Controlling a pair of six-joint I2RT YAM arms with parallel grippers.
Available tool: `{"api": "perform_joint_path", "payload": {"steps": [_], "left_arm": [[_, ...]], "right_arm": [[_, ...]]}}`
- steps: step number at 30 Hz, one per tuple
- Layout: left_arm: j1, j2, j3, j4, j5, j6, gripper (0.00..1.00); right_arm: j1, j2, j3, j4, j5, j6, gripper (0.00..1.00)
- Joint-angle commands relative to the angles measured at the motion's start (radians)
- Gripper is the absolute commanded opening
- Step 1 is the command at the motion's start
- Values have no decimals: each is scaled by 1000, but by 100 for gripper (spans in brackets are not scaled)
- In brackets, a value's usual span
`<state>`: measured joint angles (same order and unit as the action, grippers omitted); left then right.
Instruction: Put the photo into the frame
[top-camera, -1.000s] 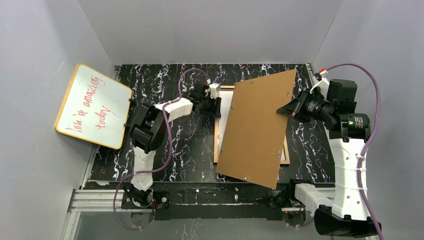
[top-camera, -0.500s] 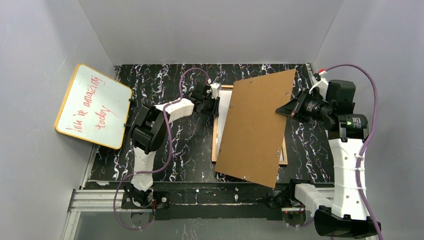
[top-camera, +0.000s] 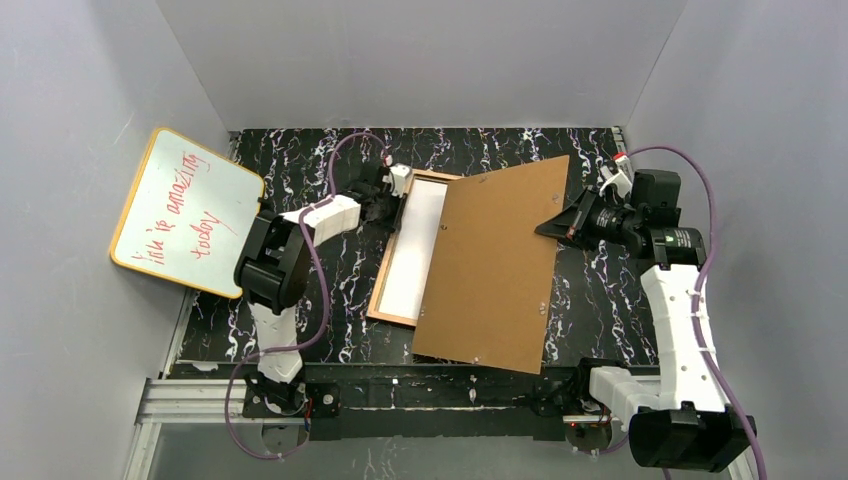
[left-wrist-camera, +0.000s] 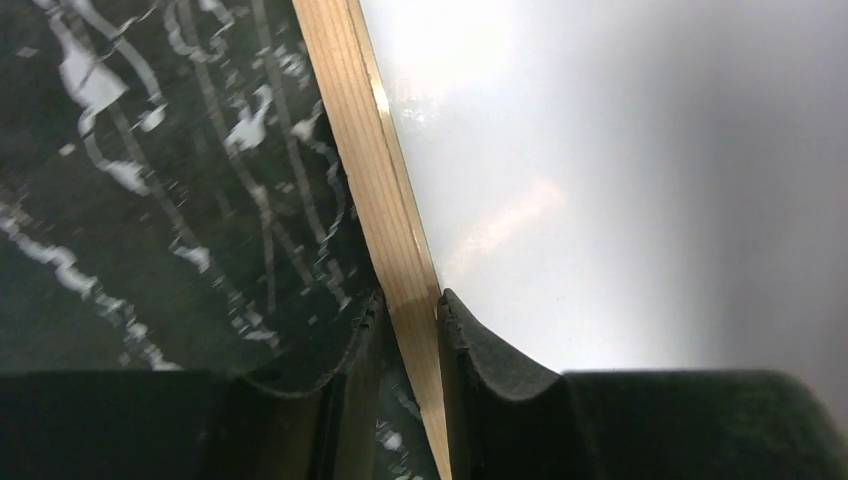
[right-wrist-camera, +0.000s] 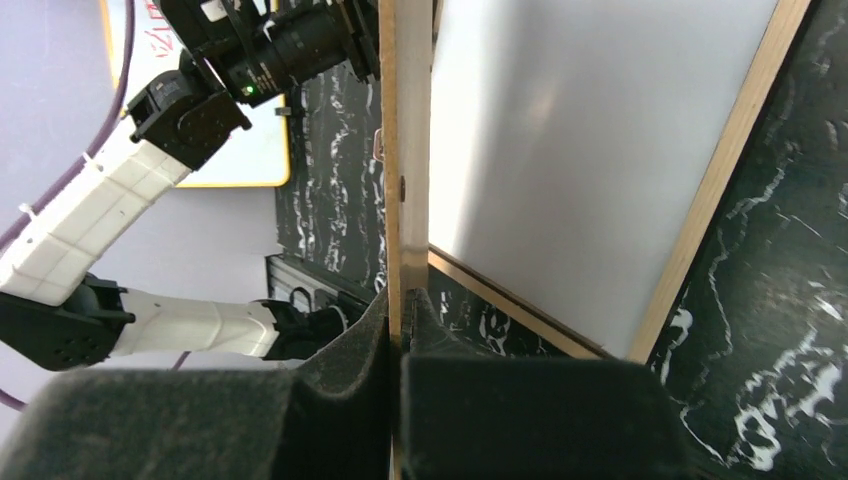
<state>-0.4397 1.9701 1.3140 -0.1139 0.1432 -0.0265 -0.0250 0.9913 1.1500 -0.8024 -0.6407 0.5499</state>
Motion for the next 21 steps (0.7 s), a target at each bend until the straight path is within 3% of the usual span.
{"api": "perform_joint_path", "payload": {"steps": [1,6,9,12,16,18,21], "left_arm": [[48,-118,-34,-36,-11,95,22],[116,-155,-56,-45,22,95,21],[131,-192,-72,-52,55,92,29],[141,-238,-72,-73,95,89,56],[177,-291,-28,-145,168,77,82],[198,-310,2,-183,200,84,89],[233,-333,23,-222,211,105,91]], "right_arm": [[-1,18,-32,208,-152,112,1],[-1,34,-148,395,-231,224,1],[0,59,-235,548,-290,313,1],[0,108,-302,707,-317,392,1],[0,166,-318,792,-315,434,1],[2,189,-319,827,-308,438,1],[6,229,-339,899,-304,466,1]]}}
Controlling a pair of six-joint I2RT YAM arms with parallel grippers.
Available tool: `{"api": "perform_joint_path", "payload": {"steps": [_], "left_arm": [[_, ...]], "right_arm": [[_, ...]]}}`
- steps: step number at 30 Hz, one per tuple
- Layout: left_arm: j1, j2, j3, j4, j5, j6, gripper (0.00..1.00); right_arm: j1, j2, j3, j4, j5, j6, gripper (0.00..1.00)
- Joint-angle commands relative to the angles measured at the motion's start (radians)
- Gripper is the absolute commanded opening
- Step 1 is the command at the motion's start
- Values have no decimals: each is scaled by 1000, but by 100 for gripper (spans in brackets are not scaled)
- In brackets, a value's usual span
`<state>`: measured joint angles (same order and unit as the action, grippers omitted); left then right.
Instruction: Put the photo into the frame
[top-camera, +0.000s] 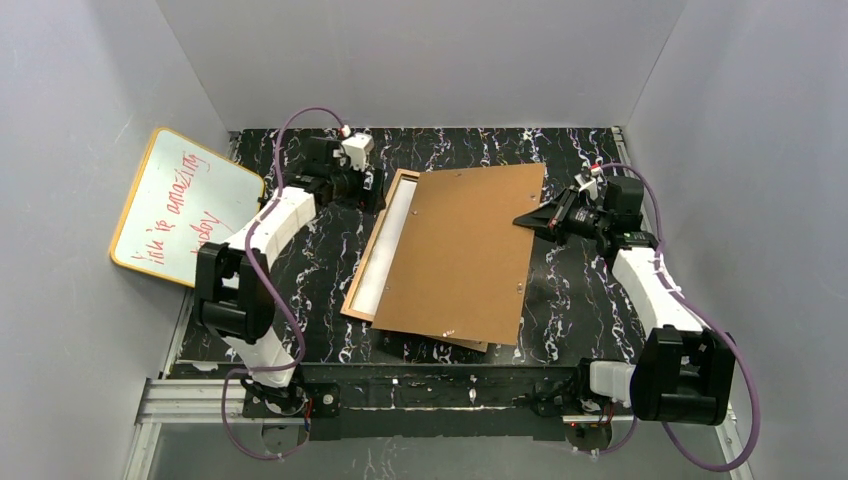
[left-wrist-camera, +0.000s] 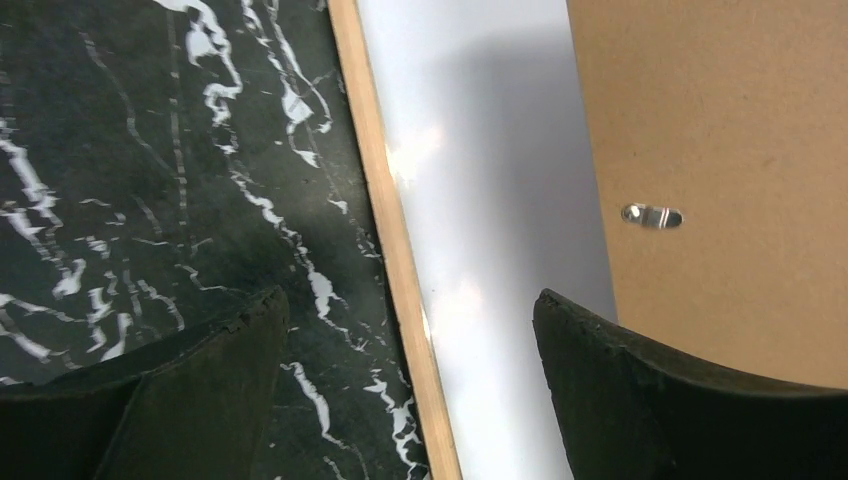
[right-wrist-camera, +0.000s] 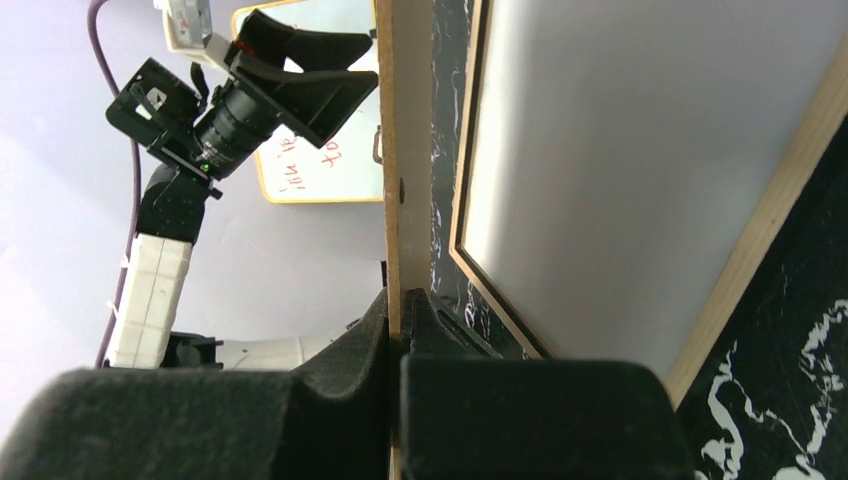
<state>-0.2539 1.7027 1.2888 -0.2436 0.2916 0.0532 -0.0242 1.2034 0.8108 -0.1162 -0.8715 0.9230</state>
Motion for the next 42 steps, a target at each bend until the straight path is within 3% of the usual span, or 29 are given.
{"api": "perform_joint_path", "payload": {"steps": [1,8,18,29,42], "left_arm": [[58,-69,51,-104,57,37,91],[124,-55,16,-140,3,155,93],[130,12,-92,-148,-83,338,94],[125,15,-217,-108,-2,368,87],[89,52,-277,-89,-7,389,86]], "right_arm": [[9,30,-10,243,-72,106,1],[61,125,-23,351,-36,127,1],[137,244,-24,467,25,159,1],[141,289,-99,576,99,179,1],[142,352,-120,705,99,217,1]]}}
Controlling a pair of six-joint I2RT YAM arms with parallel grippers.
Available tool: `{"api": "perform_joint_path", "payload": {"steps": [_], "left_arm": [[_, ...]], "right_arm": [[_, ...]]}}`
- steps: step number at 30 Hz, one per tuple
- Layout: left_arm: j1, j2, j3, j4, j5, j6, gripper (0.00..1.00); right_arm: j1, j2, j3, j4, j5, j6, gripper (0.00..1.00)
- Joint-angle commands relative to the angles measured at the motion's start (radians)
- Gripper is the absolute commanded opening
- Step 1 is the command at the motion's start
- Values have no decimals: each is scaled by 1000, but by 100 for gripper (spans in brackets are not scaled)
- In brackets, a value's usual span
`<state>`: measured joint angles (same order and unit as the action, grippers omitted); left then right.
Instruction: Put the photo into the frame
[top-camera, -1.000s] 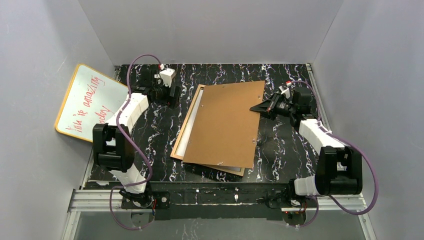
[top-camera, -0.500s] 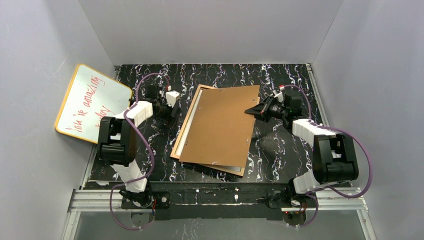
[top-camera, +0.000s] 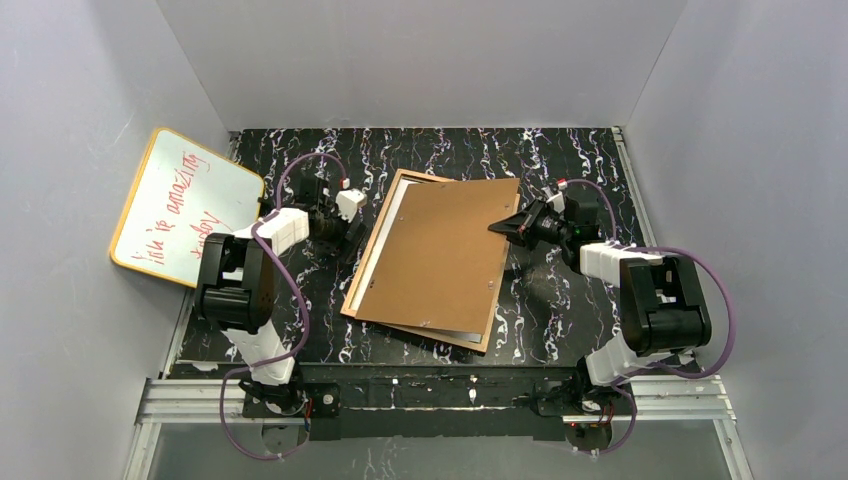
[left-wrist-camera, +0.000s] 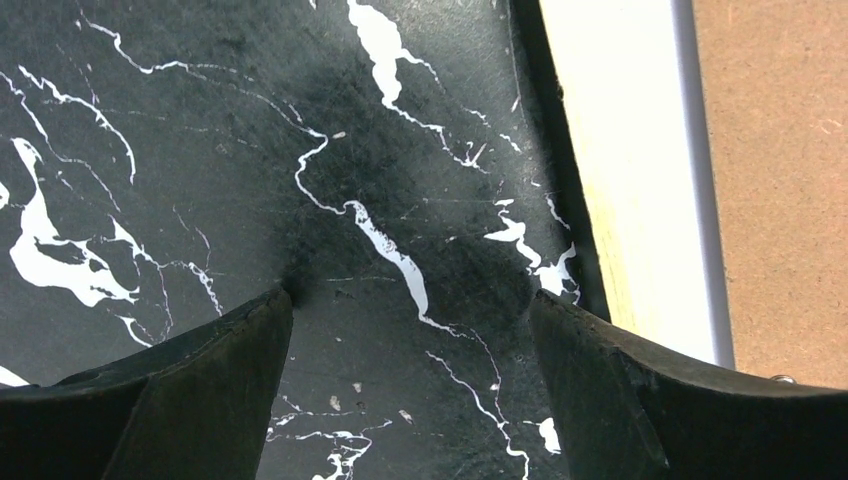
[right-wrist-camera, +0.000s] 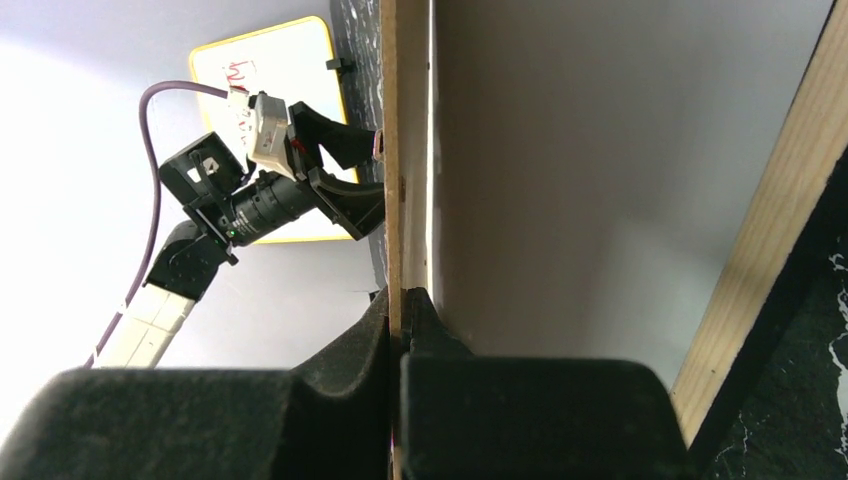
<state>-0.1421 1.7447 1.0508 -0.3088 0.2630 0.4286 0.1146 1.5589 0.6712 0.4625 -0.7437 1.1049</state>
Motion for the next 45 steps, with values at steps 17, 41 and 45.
{"api": "perform_joint_path", "payload": {"steps": [17,41,45], "left_arm": [[-38,26,-36,-56,14,37,85],[-42,35,0,-110,24,52,81],[-41,38,0,-115,25,53,81]], "right_arm": [[15,92,72,198,-50,12,1],[10,172,127,252,-34,6,1],[1,163,131,258,-39,9,1]]}}
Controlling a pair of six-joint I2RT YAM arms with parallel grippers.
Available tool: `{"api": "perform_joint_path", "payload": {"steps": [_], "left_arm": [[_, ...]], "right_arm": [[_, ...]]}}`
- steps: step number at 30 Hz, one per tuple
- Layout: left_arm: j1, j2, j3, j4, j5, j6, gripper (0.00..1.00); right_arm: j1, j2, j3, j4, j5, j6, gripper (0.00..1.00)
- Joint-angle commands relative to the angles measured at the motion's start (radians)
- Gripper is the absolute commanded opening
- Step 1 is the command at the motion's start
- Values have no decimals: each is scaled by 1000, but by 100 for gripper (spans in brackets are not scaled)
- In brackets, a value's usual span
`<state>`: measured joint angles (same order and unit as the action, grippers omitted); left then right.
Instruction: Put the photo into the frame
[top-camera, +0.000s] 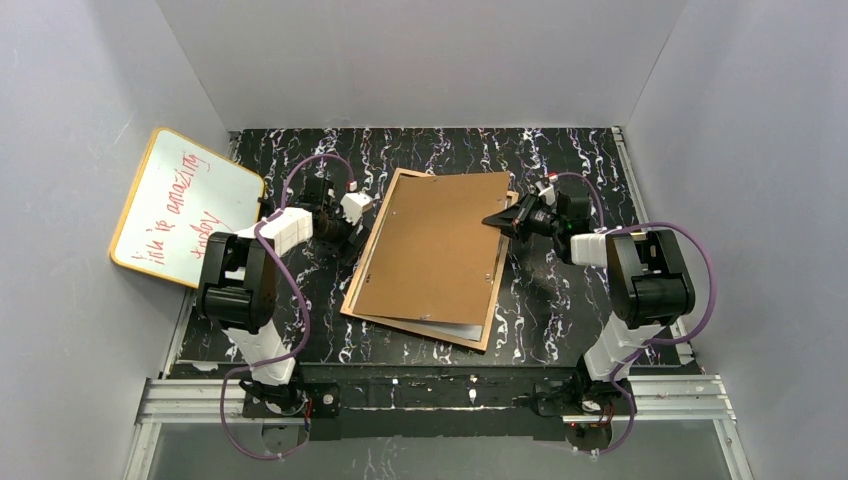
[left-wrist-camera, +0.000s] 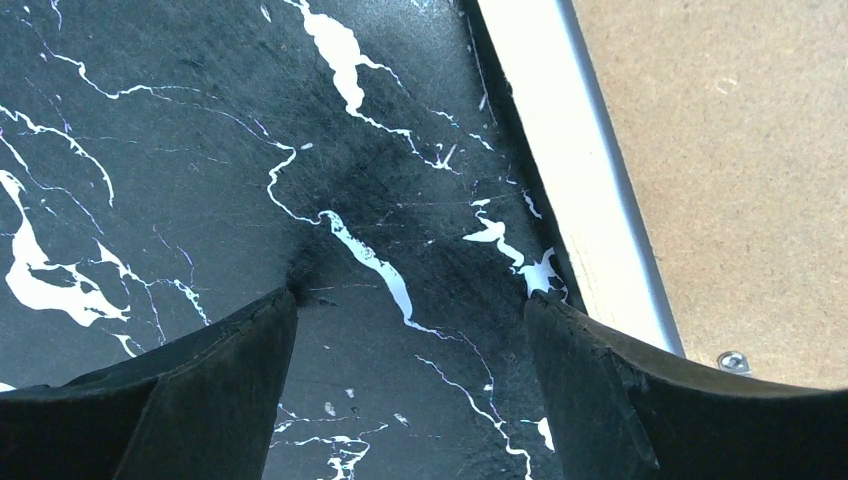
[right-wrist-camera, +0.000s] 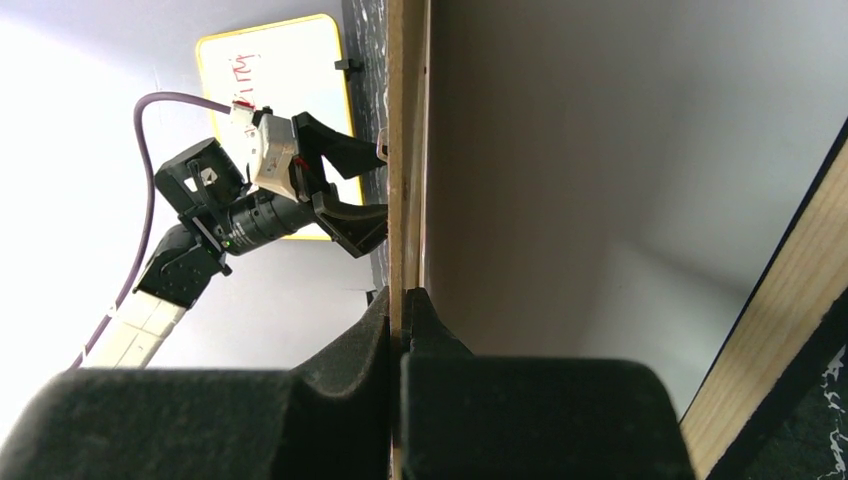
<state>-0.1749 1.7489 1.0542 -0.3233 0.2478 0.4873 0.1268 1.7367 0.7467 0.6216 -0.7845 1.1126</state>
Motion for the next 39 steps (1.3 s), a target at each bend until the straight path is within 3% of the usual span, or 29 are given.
{"api": "perform_joint_path", "payload": {"steps": [1,23,39], "left_arm": [[-9,35,-3,-101,41,-6,81],[-27,44,6,-115,56,-13,80],[-36,45,-2,-112,56,-15,79]], "right_arm": [[-14,-17,56,99,1,2,1],[-1,50,29,138,-45,76,1],[-1,-18,-38,23,-15,68,1]]}}
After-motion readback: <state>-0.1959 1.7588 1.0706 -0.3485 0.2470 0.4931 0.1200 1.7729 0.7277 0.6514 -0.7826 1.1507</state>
